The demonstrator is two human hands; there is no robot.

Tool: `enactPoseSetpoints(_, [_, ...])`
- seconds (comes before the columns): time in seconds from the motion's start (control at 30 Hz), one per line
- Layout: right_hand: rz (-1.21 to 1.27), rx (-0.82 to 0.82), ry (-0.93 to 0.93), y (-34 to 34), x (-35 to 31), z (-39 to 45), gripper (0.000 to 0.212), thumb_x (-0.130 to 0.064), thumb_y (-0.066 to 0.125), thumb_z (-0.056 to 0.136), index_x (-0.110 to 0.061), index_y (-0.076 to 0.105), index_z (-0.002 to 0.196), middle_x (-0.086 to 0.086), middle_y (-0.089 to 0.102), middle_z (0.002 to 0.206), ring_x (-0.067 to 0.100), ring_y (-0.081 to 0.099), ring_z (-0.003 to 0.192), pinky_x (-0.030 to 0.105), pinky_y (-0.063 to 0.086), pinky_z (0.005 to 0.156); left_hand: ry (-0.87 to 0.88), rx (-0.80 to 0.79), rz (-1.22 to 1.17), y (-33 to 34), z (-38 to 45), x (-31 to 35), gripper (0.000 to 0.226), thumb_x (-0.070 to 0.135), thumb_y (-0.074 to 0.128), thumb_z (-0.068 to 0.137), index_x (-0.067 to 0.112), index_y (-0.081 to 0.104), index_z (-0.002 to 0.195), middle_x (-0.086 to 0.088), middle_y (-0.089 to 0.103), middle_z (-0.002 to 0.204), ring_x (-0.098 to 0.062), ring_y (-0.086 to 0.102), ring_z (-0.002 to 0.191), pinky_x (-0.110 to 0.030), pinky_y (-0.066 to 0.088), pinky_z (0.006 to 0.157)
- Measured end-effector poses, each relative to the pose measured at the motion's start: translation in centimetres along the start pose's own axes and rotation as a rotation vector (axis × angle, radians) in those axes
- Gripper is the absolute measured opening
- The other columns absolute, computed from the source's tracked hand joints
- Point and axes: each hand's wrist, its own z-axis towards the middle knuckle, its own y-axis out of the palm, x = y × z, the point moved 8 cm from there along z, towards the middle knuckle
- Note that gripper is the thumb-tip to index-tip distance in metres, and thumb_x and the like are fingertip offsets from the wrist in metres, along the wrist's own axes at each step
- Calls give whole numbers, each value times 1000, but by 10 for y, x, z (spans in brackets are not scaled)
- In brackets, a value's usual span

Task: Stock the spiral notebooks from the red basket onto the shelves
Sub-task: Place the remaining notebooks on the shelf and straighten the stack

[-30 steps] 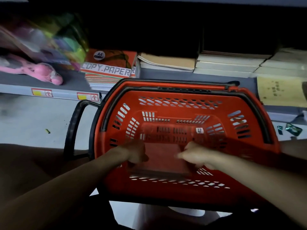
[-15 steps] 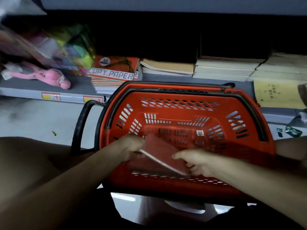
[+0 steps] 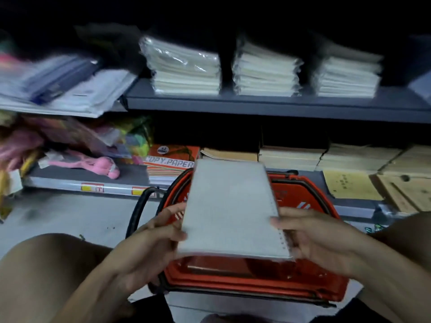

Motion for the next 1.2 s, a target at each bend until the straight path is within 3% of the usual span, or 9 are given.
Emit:
enactPoseSetpoints(0.1, [-88,24,-236,14,-35,-24,29,-17,56,99,-25,66,125,5,76,113,29,75,95,40,62,63,213,-37,36,15,-13,32,64,-9,60,76,14,58,136,-16,63,136,-32,62,121,-40,58,83])
enactPoseSetpoints(0.23, [-104,32,-456,36,-74,-38,30,-23,55,98,-34,66,123,10,76,107,34,73,71,36,59,45,430,32,49,30,-24,65,53,-9,39,93,13,56,138,-10,65,135,-29,65,119,-40,61,83])
enactPoseSetpoints(0.3, [-77,-21,-515,46,-89,-42,33,-19,55,96,-29,64,127,10,75,112,37,73,78,38,61,50,491,50,74,33,-29,76,51,-3,39,98,17,52,142,-7,63,138,-31,64,120,-46,61,85])
enactPoseSetpoints(0.4, [15,-143,-547,63,-104,-45,41,-5,51,96,-22,60,133,5,72,123,32,73,100,37,62,57,552,31,67,33,-37,91,49,5,45,96,20,51,143,-4,63,138,-28,70,102,-36,64,63])
enactPoseSetpoints(0.6, [132,-5,-733,75,-124,-39,40,-4,56,95,-19,61,132,5,76,113,30,75,96,35,63,58,714,138,87,15,-38,122,51,10,53,92,17,52,142,-5,63,138,-27,69,107,-34,63,71])
enactPoseSetpoints(0.73, [161,11,-790,80,-131,-28,36,-5,54,97,-22,64,127,4,76,112,32,75,95,36,63,63,757,252,58,3,-32,133,52,21,67,79,19,62,131,-4,70,128,-25,74,96,-31,62,64])
enactPoseSetpoints(0.9, [225,91,-814,73,-145,6,38,-4,55,95,-20,63,128,2,77,110,26,76,93,37,63,61,792,318,73,-2,-15,160,39,15,61,82,25,68,118,8,77,111,-21,75,78,-28,61,60])
enactPoseSetpoints(1.0, [227,111,-844,72,-171,25,36,-5,54,96,-17,63,129,1,76,112,22,75,96,38,63,63,816,324,70,-4,1,188,38,14,62,83,23,68,119,-1,76,115,-16,75,84,-30,63,64])
enactPoseSetpoints(1.2, [276,22,-778,82,-240,69,26,-6,49,102,-13,66,121,0,76,112,17,75,94,34,63,69,858,366,-3,-10,37,258,30,8,56,97,19,65,123,-11,72,121,-25,70,102,-26,60,66])
